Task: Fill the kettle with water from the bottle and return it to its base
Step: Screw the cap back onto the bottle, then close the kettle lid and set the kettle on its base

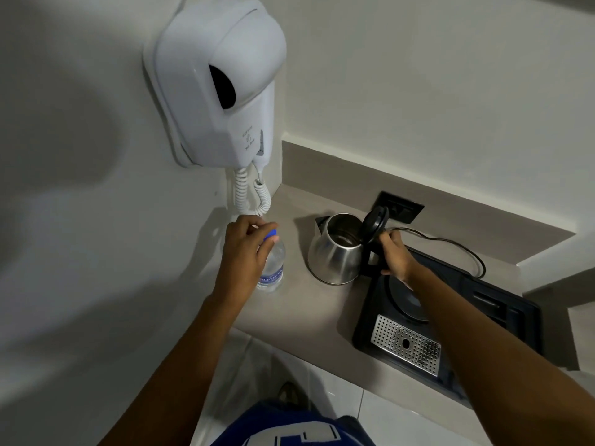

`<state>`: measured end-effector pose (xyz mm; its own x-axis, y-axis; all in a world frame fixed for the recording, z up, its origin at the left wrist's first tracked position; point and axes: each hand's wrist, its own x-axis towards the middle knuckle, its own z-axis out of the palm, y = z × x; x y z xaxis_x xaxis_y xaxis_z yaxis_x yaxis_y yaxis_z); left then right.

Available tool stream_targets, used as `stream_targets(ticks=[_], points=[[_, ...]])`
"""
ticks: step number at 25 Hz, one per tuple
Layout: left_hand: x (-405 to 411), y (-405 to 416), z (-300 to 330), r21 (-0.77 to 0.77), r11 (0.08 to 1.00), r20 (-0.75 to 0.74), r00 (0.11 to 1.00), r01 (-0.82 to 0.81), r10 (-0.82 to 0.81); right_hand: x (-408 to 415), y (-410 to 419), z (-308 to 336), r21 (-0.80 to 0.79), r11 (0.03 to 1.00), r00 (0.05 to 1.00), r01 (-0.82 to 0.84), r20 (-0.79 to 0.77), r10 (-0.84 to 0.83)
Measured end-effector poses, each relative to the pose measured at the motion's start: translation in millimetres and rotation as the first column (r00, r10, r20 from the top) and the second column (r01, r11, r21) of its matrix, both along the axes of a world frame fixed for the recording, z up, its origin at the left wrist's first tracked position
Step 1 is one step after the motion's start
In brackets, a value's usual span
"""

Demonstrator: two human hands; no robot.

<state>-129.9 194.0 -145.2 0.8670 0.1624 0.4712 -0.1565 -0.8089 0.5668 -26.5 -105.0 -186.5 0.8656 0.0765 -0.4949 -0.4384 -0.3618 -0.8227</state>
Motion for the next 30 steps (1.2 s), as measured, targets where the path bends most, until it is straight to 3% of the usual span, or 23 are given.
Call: stream_targets(ticks=[2,5,9,15,18,20,22,24,26,28,30], points=[[0,2,-5,-0.036,0.999,-0.010,1.000,-0.011,0.011,0,0,1,-0.008,1.000,1.000,0.007,0.004,-0.007],[-8,8,-17,-0.218,0.975,0.086,0.994,-0.051,0.071,-2,1,1,0.005,1.000,1.000,0.012,0.001,-0.012],[-6,9,-25,-0.451,0.891,0.103,0.988,-0.057,0.116,-3,1,3,0.004,1.000,1.000,0.008,-0.002,-0.008],[-3,16,-21,-0.217,0.976,0.161,0.987,0.020,0.015,-1,0,0,0.024,1.000,1.000,0.011,0.010,-0.011],[-6,5,-12,0.075,0.990,0.188,0.977,-0.116,0.100,11,2,3,0.036,0.999,0.999,0.033,-0.031,-0.032],[-5,-14,-2,0.185,0.978,0.231,0.972,-0.098,0.054,19,13,8,-0.056,0.998,0.997,0.014,-0.072,-0.018],[2,-39,6,0.209,0.976,0.220,0.969,0.066,-0.113,23,30,9,-0.286,0.958,1.000,-0.002,-0.024,-0.005],[16,-58,6,0.191,0.961,0.120,0.967,0.199,-0.225,24,44,6,-0.431,0.902,1.000,-0.004,0.012,0.010],[37,-70,0,0.124,0.955,-0.111,0.961,0.268,-0.255,31,49,7,-0.447,0.895,1.000,-0.001,-0.017,-0.008],[58,-78,-11,0.061,0.945,-0.394,0.878,0.322,-0.273,35,47,7,-0.429,0.903,0.998,-0.012,-0.053,-0.012],[74,-85,-20,0.025,0.933,-0.581,0.765,0.359,-0.279,33,44,6,-0.420,0.908,0.999,-0.002,-0.033,-0.013]])
